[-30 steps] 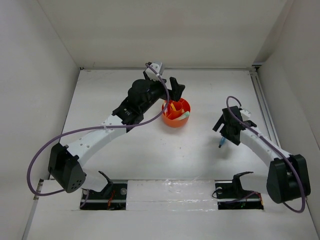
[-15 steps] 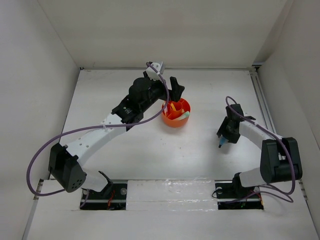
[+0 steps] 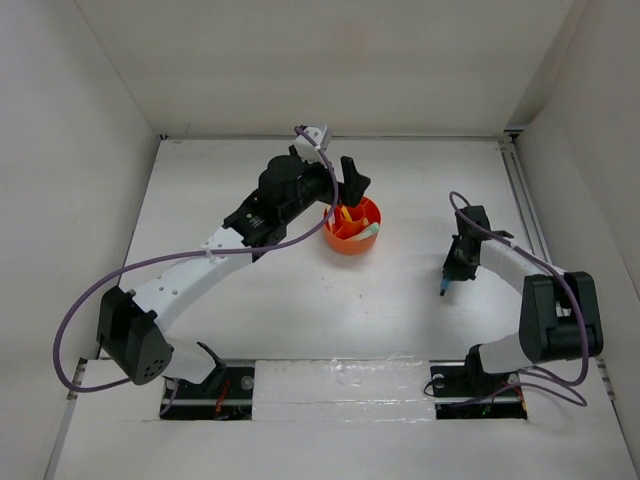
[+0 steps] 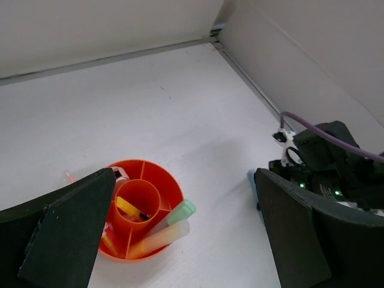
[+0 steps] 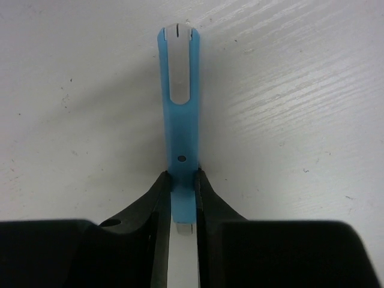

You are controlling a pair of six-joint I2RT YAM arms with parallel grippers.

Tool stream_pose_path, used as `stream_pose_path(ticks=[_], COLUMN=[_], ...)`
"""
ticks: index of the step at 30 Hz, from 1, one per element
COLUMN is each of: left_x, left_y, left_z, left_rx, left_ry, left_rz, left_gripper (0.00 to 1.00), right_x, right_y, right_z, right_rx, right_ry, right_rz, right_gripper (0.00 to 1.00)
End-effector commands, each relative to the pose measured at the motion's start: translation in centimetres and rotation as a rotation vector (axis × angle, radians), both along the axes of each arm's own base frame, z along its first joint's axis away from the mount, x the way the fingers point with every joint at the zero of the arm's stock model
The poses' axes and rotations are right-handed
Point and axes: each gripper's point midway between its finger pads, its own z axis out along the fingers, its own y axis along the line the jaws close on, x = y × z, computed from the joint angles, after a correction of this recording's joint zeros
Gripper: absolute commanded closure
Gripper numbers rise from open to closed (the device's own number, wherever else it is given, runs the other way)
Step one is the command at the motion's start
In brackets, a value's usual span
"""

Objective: Sort the stationery into containers
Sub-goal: Pick up the stationery from the center of the board.

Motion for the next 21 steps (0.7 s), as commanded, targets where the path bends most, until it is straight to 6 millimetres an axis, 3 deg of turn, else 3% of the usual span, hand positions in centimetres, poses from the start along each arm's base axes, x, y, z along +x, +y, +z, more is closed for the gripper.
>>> stream_pose_path(ticks=[1,6,12,14,17,21], left_x=[-1.0,-2.4,-4.5,-4.8,-5.7,-5.8], left_y=[-0.6,-3.1,-5.6,-5.9,-6.9,-7.3], left_z=[3.0,2.7,2.2,2.3,2.2,2.0], left_rx=[-0.102,-0.183,-0.242,-0.256,-0.232,-0.220], left_ry=[-0.012,0.038,0.077,0.062,0.049,0.048], left_rz=[-0.109,-0.294,-0.497,-0.527,-0.533,-0.540], left_gripper=[0.00,0.00,0.00,0.00,0.00,0.00], right_x=[2.4,3.6,4.4,3.9,3.2,2.0], right_y=[1.5,5.3,9.9,11.6,15.2,17.4], right_z=[1.4,5.9,13.1,14.1,17.2,21.1], right_rx=[0.043,0.064,0.089,0.096,0.201,0.286], right_ry=[-0.137,-0.341,-0.573,-0.591,-0.703,-0.836], right_rz=[0.070,0.159,0.269,0.316,0.415,0.457], right_gripper=[1.00,1.00,1.00,1.00,1.00,1.00])
